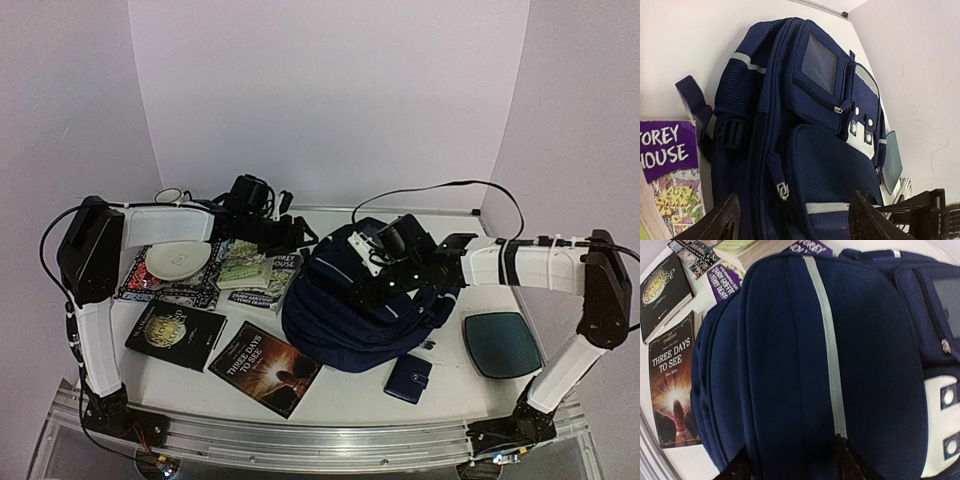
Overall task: Pack the student bag
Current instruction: Put down the upper front pocket of the student bag.
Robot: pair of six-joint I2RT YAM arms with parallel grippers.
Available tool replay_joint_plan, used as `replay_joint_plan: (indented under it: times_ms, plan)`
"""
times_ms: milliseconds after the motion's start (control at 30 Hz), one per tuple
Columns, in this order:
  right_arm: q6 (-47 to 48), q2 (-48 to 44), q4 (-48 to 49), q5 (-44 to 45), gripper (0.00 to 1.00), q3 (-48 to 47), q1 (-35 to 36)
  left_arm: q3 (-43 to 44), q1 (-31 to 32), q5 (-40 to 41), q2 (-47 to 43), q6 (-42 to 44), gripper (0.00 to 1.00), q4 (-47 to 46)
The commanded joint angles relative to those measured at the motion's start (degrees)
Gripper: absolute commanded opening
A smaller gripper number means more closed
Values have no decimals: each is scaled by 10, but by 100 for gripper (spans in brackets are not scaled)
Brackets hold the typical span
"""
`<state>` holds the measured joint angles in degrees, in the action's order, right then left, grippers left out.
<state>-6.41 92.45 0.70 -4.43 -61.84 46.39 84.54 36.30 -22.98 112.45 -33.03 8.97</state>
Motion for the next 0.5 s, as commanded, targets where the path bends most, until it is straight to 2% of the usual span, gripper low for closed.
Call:
replay_joint_plan:
  times_ms: [0,267,467]
  plan:
    - [-32,-53,-54,-11,60,-22,-7,48,-6,-20,37,-12,69,-10]
    - [-92,-60,-67,22,70,-1,-66,84,-11,-45,91,-25,54,0]
    - [-144,-33,-80,52,78,29,-114,86,-8,-86,101,-26,47,0]
